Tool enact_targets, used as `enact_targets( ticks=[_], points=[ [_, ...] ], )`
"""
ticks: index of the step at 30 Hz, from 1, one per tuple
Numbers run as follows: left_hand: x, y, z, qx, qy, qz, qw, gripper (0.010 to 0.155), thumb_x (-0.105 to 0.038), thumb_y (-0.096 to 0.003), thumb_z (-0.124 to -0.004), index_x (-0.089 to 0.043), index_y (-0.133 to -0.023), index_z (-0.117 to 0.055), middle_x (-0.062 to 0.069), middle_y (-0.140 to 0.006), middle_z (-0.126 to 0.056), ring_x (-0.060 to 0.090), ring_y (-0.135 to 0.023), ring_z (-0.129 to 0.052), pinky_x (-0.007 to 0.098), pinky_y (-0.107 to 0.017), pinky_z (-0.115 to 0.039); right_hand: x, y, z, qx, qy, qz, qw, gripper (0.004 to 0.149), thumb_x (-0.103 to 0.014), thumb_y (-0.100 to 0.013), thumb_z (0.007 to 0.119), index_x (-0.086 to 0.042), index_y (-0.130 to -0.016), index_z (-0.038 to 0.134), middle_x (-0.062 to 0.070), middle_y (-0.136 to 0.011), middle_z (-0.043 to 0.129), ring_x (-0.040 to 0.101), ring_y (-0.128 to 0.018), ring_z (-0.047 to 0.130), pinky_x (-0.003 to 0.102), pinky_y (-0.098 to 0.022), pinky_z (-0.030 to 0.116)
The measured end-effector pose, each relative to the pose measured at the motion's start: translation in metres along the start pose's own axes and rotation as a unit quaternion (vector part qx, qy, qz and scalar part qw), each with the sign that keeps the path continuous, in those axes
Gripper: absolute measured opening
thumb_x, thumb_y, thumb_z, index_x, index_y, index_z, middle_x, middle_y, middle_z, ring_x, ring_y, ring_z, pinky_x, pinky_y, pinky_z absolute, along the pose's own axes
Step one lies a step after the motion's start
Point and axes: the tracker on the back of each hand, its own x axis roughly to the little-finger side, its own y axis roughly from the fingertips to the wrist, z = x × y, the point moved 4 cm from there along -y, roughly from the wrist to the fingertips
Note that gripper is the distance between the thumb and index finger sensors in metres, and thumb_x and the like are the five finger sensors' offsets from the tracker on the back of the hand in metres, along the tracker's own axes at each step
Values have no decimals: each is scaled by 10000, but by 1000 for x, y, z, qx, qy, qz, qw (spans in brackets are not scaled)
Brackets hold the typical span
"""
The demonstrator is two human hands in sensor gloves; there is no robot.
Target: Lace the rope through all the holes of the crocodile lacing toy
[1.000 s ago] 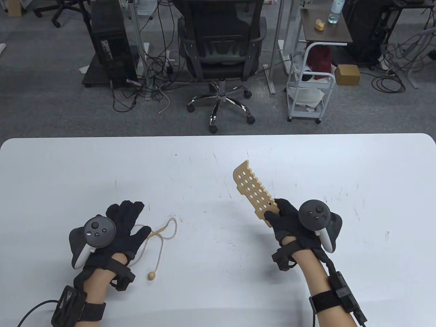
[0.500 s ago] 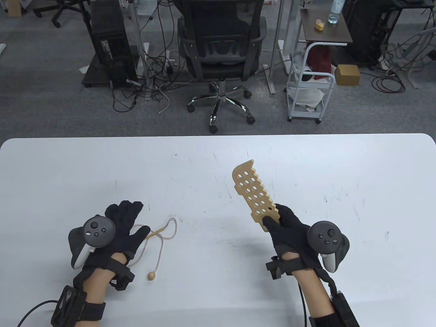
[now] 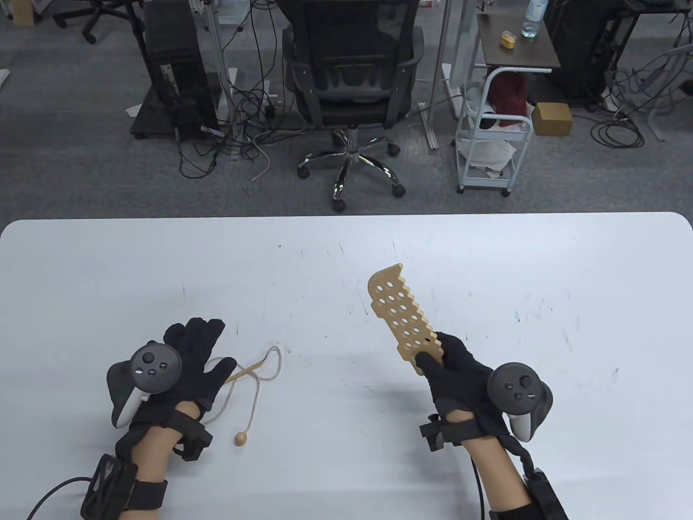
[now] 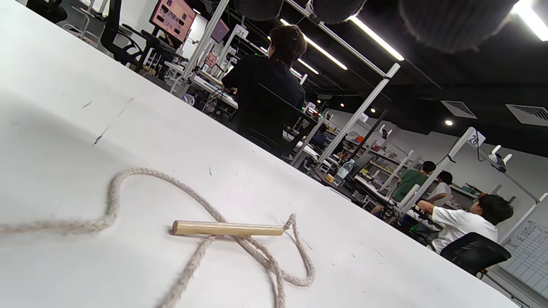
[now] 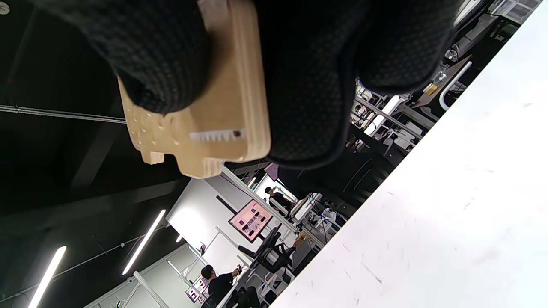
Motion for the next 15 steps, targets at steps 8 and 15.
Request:
enact_targets(
  ticks=[8,15],
  points=[
    [-1,2,4,-19,-18,14,1000,758,-677,-392,-731,-509,-1081,-463,-27,-1209,-416,383,-1141,-292,638,-762,-143,-2,1,2,2,-4,-3,1000,482,-338,-412,891,-135,-832,768,9,-659,986,267,-468,1058,510,-477,791],
    [-2,4,11,-31,-28,35,999,735,-663,-398,-741,-496,-1075,-512,-14,-1193,-492,384,-1135,-370,636,-777,-191,-1,1,-3,9,-19,3,1000,481,-339,-413,895,-128,-828,777,13,-656,993,266,-463,1062,511,-477,792]
  ],
)
